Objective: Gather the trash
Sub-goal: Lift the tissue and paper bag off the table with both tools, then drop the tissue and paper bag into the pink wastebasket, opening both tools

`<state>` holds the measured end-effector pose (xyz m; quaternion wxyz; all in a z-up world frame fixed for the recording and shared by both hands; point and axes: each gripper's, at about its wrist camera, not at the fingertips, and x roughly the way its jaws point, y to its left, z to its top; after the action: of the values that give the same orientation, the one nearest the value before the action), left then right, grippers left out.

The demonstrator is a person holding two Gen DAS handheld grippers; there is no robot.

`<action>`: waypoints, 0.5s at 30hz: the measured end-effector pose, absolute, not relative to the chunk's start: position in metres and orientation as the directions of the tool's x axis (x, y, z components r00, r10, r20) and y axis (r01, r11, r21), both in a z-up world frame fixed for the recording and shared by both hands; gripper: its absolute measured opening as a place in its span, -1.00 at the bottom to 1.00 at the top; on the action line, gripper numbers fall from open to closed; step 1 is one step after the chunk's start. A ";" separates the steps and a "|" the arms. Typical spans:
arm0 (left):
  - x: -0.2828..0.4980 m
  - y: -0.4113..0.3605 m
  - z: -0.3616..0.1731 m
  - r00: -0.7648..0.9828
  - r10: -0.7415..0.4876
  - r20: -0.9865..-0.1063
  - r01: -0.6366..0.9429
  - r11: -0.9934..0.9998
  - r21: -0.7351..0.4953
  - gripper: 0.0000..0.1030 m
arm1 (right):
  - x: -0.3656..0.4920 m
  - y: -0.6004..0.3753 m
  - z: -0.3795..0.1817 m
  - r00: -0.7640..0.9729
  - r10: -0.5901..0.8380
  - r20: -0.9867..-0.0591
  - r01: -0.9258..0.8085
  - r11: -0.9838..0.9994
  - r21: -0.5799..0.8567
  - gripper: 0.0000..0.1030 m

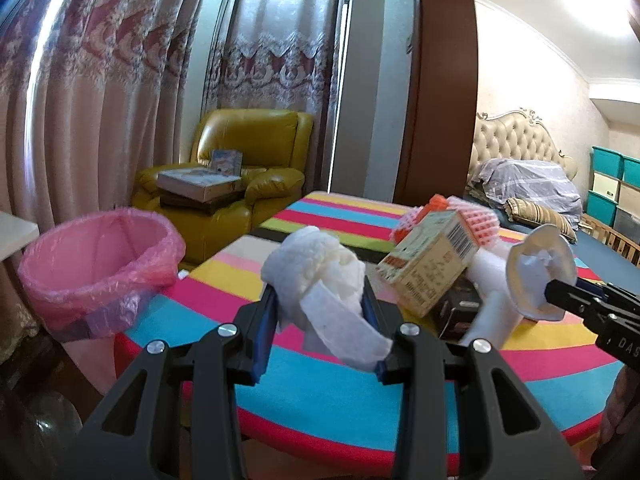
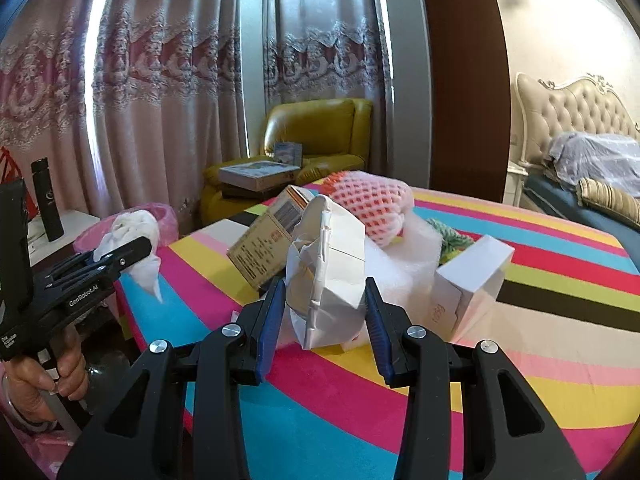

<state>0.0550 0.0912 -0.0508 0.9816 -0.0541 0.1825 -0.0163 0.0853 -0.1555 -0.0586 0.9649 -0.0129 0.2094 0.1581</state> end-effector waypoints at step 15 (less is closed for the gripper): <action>0.050 0.128 -0.034 0.953 0.029 -0.300 -0.059 0.994 -0.092 -0.26 | 0.099 -0.106 -0.028 0.823 0.433 -0.369 -0.456 0.890 0.027 -0.23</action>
<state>0.0501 0.1284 -0.0345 0.9870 -0.0498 0.1510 0.0225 0.0987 -0.1059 -0.0277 0.9541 -0.0309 0.1857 0.2328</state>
